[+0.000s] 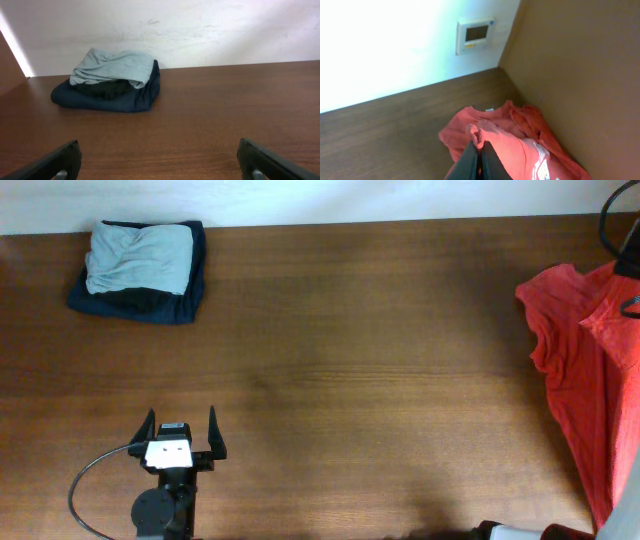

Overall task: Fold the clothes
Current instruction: 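Drag the orange t-shirt leftward to the table center with the right gripper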

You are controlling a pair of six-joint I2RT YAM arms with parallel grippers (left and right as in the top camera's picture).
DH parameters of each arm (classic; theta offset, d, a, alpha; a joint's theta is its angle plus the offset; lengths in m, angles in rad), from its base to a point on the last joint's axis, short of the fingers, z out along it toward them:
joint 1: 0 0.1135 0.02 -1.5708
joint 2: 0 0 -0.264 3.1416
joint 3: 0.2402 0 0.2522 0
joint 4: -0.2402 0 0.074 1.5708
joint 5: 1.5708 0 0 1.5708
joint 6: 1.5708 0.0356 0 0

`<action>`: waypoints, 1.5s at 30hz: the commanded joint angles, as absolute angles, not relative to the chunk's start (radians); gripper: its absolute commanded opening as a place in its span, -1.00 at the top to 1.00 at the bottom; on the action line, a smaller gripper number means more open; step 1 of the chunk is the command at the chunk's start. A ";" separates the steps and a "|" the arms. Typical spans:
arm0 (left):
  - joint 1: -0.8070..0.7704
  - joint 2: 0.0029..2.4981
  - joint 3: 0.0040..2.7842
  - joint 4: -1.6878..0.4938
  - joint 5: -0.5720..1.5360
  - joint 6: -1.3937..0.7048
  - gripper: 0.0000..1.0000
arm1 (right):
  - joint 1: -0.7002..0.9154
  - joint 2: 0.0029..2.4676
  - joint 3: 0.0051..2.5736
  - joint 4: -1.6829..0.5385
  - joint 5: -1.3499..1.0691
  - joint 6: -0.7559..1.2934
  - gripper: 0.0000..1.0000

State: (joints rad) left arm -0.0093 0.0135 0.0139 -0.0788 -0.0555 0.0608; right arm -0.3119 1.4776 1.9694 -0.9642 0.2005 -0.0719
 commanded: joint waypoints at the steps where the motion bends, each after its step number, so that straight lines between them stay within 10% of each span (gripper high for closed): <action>1: -0.013 0.007 0.009 -0.080 -0.047 0.073 -0.98 | -0.233 1.442 2.025 -0.955 0.161 -0.074 0.92; 23: -0.013 0.007 0.009 -0.080 -0.047 0.073 -0.99 | 0.448 1.478 2.037 -0.812 0.168 -0.062 0.92; 45: -0.013 0.007 0.009 -0.080 -0.047 0.073 -0.99 | 0.769 2.104 2.037 -0.653 -0.196 -0.063 0.92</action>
State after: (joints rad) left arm -0.0093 0.0135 0.0139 -0.0792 -0.0551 0.0608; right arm 0.7429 2.1159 2.0251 -0.6853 -0.0902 -0.0738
